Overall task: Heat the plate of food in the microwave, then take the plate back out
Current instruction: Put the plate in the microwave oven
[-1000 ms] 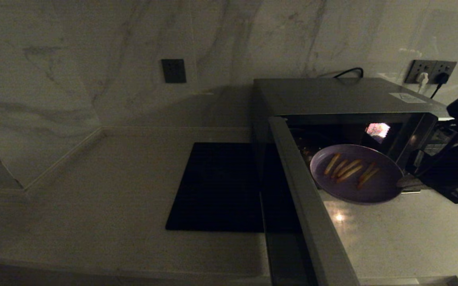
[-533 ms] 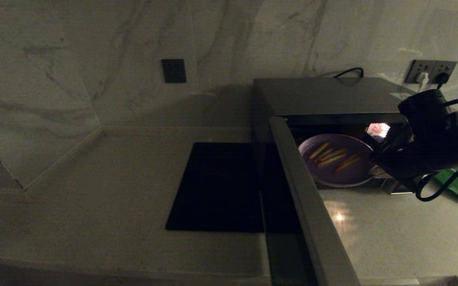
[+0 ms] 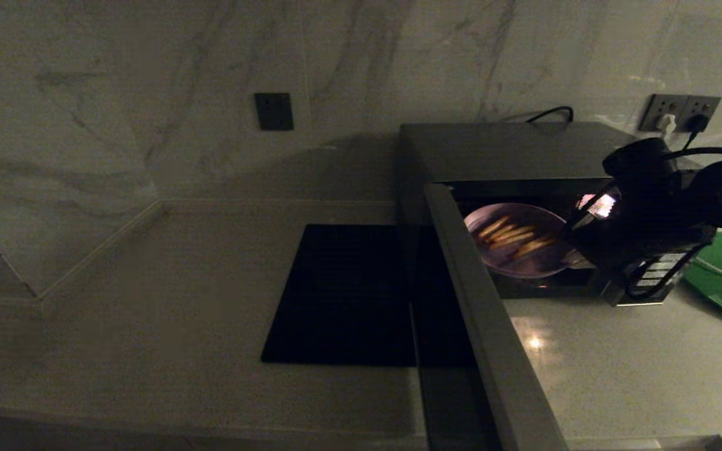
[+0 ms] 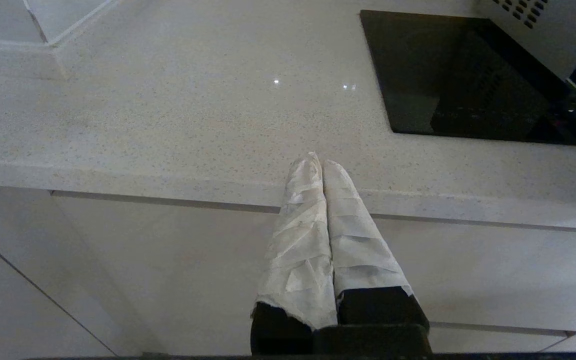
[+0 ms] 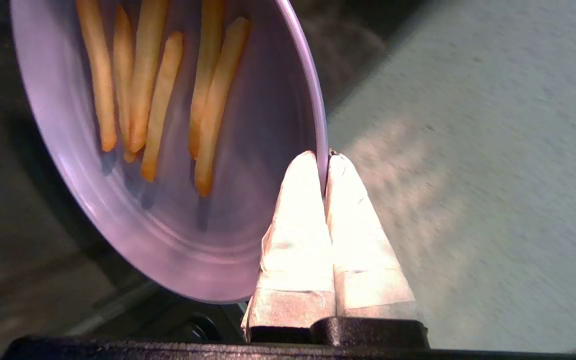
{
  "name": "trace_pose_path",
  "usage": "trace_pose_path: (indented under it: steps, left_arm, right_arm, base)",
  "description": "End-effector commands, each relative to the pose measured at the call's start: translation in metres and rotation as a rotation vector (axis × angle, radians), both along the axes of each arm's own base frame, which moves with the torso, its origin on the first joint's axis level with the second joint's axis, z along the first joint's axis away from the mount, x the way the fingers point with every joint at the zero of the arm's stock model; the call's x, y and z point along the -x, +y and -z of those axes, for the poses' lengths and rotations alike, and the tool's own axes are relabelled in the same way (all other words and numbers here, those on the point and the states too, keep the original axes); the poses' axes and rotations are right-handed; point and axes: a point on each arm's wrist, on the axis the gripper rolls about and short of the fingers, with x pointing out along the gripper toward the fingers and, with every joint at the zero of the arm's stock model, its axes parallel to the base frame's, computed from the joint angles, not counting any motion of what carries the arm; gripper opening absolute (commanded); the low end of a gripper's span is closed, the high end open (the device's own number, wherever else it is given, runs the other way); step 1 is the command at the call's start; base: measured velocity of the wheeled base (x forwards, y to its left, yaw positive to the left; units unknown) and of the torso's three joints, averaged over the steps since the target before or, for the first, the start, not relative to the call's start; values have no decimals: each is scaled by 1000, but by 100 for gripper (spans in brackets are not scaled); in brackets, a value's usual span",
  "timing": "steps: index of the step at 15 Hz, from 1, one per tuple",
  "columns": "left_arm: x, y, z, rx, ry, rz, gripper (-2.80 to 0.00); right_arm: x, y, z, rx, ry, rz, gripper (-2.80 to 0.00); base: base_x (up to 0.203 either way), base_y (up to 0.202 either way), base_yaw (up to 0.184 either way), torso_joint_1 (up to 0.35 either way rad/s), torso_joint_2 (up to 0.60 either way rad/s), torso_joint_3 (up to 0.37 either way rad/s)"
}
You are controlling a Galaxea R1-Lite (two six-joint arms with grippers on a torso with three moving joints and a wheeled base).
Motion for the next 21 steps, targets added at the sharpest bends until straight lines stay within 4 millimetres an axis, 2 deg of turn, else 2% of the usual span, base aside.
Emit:
trace_pose_path:
  steps: [1,4,12,21]
  left_arm:
    - [0,0,0,1,0,0,-280]
    - [0,0,0,1,0,0,-280]
    - [0,0,0,1,0,0,-280]
    - [0,0,0,1,0,0,-280]
  right_arm:
    - [-15,1,6,-3,3,3,-280]
    - [-25,2,16,-4,18,2,-280]
    - [-35,3,38,2,72,4,-280]
    - [-36,4,42,0,82,4,-280]
  base:
    - [0,0,0,0,0,0]
    - [0,0,0,0,0,0]
    - [0,0,0,0,0,0]
    - [0,0,0,0,0,0]
